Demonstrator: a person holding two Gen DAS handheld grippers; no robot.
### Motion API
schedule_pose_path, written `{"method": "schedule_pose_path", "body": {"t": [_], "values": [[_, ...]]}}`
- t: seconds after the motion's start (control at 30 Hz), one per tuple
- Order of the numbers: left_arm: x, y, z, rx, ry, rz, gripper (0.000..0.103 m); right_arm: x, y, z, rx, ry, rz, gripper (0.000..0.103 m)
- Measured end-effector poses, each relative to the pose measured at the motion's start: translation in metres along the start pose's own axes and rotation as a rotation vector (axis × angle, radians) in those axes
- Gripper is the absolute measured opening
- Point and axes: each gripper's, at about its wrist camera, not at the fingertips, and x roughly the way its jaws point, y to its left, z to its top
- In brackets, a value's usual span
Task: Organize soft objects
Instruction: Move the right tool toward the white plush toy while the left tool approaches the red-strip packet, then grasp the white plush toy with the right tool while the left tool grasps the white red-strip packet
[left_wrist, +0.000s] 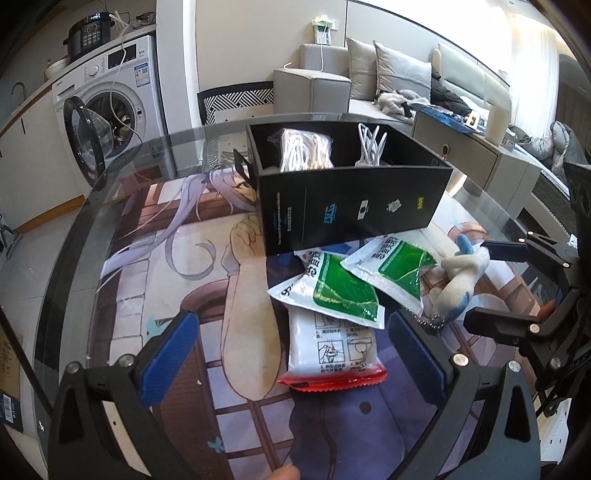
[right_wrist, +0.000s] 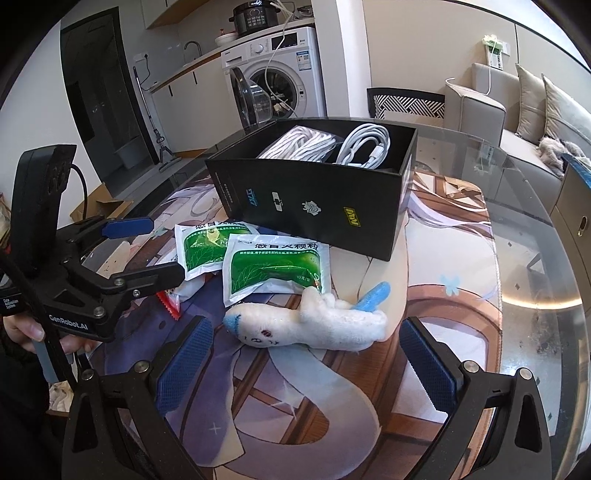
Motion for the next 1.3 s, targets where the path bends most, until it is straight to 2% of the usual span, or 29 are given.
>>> {"method": "schedule_pose_path", "body": {"t": [0.37,0.5,1.03,1.13,1.23,1.3], "values": [[0.002,-0.003,-0.003,0.023,0.025,-0.041,0.103,0.004,0.001,-0.001,-0.006,0.018,0.021,0.103],[0.004,-0.009,-0.005,0.049,0.032,-0.031,0.103,0.007,0.002,-0.002,-0.01,0.025,0.022,0.103],[0.024,0.0,-0.003,-0.005,0.094,-0.013,0.102,0.02,-0.002,0.002,0.008,0.059,0.004,0.102],[0.026,0.002,-0.003,-0.008,0.101,-0.028,0.098,0.022,-0.001,0.003,0.002,0.062,-0.007,0.102],[0.025,0.0,-0.003,0.006,0.087,-0.03,0.086,0.023,-0.001,0.004,0.0,0.064,-0.013,0.102],[0.022,-0.002,-0.004,0.023,0.073,-0.05,0.068,0.024,0.0,0.004,-0.002,0.065,-0.016,0.102]]}}
